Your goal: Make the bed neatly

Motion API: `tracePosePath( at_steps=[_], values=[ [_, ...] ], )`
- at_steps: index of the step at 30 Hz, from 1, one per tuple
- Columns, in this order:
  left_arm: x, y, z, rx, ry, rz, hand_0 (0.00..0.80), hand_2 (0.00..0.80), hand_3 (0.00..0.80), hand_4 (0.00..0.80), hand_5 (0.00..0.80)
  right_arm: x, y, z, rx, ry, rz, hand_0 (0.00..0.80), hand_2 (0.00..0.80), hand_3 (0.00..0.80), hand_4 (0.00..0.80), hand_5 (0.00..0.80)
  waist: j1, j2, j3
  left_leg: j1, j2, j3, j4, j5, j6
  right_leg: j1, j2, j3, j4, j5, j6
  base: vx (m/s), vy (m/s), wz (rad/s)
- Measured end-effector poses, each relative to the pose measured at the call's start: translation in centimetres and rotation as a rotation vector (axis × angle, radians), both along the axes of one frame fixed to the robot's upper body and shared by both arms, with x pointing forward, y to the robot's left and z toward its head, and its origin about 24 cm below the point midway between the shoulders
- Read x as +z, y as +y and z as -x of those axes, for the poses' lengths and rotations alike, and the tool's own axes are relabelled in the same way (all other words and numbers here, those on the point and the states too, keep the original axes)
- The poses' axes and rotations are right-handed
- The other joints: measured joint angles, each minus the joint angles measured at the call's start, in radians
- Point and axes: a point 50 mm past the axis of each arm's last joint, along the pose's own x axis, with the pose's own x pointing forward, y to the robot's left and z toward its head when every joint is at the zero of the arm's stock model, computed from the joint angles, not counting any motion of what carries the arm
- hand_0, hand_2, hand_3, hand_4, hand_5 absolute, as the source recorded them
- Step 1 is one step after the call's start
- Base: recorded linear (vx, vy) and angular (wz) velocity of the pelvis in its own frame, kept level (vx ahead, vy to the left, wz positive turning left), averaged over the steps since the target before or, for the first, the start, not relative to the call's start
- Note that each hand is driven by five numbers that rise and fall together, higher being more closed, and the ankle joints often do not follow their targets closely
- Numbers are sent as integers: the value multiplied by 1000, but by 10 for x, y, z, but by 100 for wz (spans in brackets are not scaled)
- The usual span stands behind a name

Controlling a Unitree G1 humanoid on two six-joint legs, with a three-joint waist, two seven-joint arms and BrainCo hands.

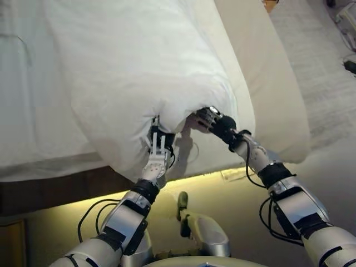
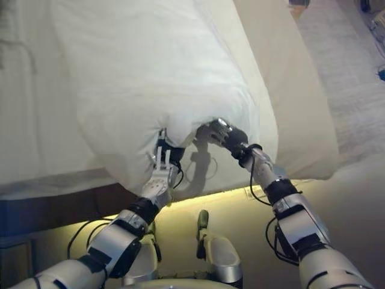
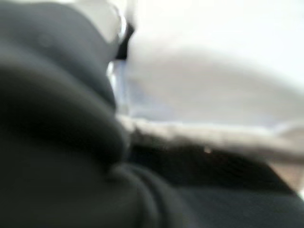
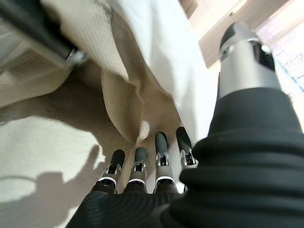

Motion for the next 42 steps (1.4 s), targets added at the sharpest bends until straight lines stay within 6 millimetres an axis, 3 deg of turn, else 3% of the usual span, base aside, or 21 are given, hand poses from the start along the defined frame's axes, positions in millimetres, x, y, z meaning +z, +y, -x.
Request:
tracePosePath(
  at_steps=[3,9,14,21,26,31,37,42],
  values=[
    [-2,26,-1,59,20,-5,800,800,800,800,800,-37,-16,21,-20,108,36,0,0,0,0,0,10,14,-42,29,-3,-1,-25,7,-4,31,0,-6,-26,2,3,111,105,6],
    [-11,52,7,126,42,40,800,800,800,800,800,-104,-37,79,-77,328,8,0,0,0,0,0,18,35,-117,88,-10,-13,-73,16,-7,89,0,-27,-51,-10,12,112,89,8],
    [-32,70,24,165,98,51,800,800,800,800,800,-130,-41,113,-56,428,17,0,0,0,0,0,21,57,-162,117,-11,-18,-85,16,-7,115,0,-35,-52,-21,15,73,62,5],
    [-48,92,41,178,139,-16,800,800,800,800,800,-148,-47,141,-60,497,31,0,0,0,0,0,47,83,-207,134,-9,-41,-86,13,-2,145,1,-55,-56,-27,14,62,41,9],
    [-63,132,67,252,194,-68,800,800,800,800,800,-154,-52,154,-72,520,29,0,0,0,0,0,56,106,-235,148,-9,-47,-86,12,-3,162,1,-65,-56,-33,15,45,32,5],
    [-75,150,85,261,250,-151,800,800,800,800,800,-161,-62,168,-113,562,40,0,0,0,0,0,101,115,-243,150,-10,-65,-86,15,-8,174,1,-81,-56,-36,15,6,10,9],
    [-108,186,133,307,409,-229,800,800,800,800,800,-159,-70,167,-160,538,36,0,0,0,0,0,121,125,-255,150,-10,-75,-86,15,-8,180,1,-93,-57,-42,15,-3,8,4],
    [-120,216,170,351,499,-250,800,800,800,800,800,-158,-78,169,-187,535,50,0,0,0,0,0,134,127,-256,149,-11,-87,-86,13,-6,186,0,-114,-57,-47,15,-35,31,7]
  ],
)
